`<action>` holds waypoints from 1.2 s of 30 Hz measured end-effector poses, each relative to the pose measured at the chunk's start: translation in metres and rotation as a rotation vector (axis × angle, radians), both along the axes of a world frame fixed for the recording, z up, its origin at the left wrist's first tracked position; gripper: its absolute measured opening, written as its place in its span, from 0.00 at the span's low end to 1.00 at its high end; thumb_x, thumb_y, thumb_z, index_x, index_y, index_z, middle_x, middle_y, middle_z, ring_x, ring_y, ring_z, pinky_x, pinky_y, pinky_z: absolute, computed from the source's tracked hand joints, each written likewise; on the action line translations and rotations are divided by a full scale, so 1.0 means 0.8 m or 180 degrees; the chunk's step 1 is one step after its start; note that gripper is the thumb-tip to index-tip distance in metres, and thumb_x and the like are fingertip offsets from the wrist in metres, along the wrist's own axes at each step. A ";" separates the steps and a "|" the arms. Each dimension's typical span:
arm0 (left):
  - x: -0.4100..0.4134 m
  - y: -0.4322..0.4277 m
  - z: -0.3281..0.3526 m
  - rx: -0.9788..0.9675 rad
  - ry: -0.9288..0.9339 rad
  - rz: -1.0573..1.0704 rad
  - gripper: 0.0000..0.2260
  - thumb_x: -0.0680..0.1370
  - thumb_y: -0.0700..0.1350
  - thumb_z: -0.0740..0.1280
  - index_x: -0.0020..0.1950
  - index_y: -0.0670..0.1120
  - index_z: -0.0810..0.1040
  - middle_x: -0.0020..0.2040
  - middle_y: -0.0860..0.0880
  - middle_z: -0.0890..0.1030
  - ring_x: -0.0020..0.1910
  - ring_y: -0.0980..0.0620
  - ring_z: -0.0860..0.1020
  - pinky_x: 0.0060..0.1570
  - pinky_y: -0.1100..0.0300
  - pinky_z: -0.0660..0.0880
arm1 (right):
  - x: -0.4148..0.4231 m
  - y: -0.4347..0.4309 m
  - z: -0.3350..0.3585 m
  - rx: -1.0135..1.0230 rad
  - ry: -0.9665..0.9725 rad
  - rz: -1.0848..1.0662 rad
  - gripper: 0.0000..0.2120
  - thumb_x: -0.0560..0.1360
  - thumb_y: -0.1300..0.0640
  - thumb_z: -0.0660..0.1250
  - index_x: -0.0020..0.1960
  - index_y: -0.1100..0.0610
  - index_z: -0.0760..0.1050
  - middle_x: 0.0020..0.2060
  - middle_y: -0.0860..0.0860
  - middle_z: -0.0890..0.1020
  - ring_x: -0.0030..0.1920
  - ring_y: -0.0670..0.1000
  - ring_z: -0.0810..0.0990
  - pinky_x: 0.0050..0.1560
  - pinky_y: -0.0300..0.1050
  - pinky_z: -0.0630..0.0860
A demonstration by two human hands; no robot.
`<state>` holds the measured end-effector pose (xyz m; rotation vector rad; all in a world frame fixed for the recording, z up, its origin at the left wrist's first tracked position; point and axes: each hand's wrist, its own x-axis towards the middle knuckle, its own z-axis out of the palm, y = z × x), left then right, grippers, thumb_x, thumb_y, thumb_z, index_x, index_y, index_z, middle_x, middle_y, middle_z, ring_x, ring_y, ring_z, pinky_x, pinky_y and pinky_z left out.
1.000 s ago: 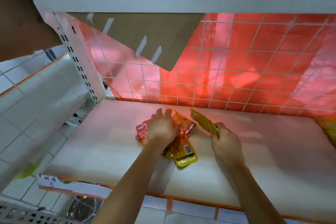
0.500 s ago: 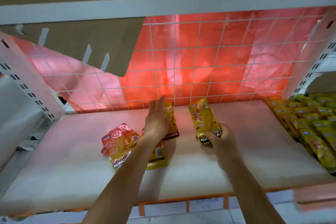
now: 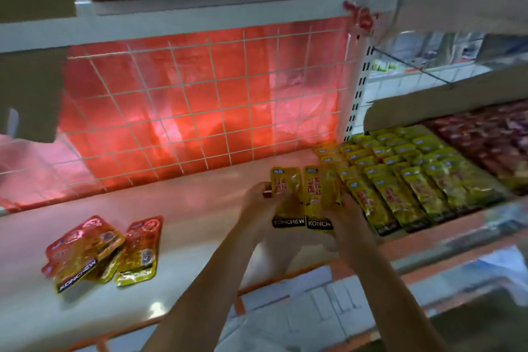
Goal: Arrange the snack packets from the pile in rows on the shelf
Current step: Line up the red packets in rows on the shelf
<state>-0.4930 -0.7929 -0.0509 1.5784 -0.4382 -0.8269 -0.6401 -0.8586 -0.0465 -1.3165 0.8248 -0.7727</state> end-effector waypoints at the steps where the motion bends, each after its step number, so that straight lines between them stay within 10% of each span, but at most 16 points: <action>1: -0.014 -0.010 -0.002 0.0004 0.0132 0.0003 0.06 0.73 0.40 0.73 0.48 0.45 0.79 0.43 0.44 0.84 0.37 0.51 0.82 0.37 0.60 0.78 | -0.012 -0.009 0.003 -0.0041 0.0141 -0.0109 0.08 0.74 0.65 0.66 0.52 0.58 0.76 0.40 0.53 0.81 0.42 0.53 0.79 0.41 0.43 0.76; 10: -0.116 -0.074 -0.010 0.0029 0.0186 -0.0265 0.11 0.71 0.33 0.73 0.49 0.43 0.76 0.45 0.43 0.82 0.45 0.44 0.82 0.50 0.46 0.80 | -0.110 -0.105 -0.005 -0.0427 0.0374 -0.0564 0.05 0.62 0.57 0.67 0.33 0.54 0.71 0.30 0.52 0.72 0.34 0.51 0.69 0.37 0.51 0.67; 29: -0.138 -0.071 -0.017 0.0703 -0.0719 0.0319 0.18 0.69 0.41 0.76 0.55 0.49 0.74 0.47 0.52 0.80 0.46 0.53 0.80 0.42 0.58 0.76 | -0.133 -0.165 -0.023 -0.0813 0.0976 -0.0256 0.05 0.68 0.64 0.70 0.38 0.59 0.74 0.30 0.57 0.76 0.32 0.52 0.71 0.33 0.49 0.68; 36: -0.137 -0.065 -0.017 0.0987 -0.1220 0.0098 0.15 0.70 0.42 0.75 0.54 0.51 0.75 0.46 0.55 0.81 0.41 0.62 0.77 0.35 0.69 0.70 | -0.129 -0.157 -0.024 -0.0929 0.1448 0.0400 0.16 0.70 0.63 0.71 0.56 0.55 0.75 0.45 0.50 0.83 0.45 0.52 0.81 0.41 0.45 0.75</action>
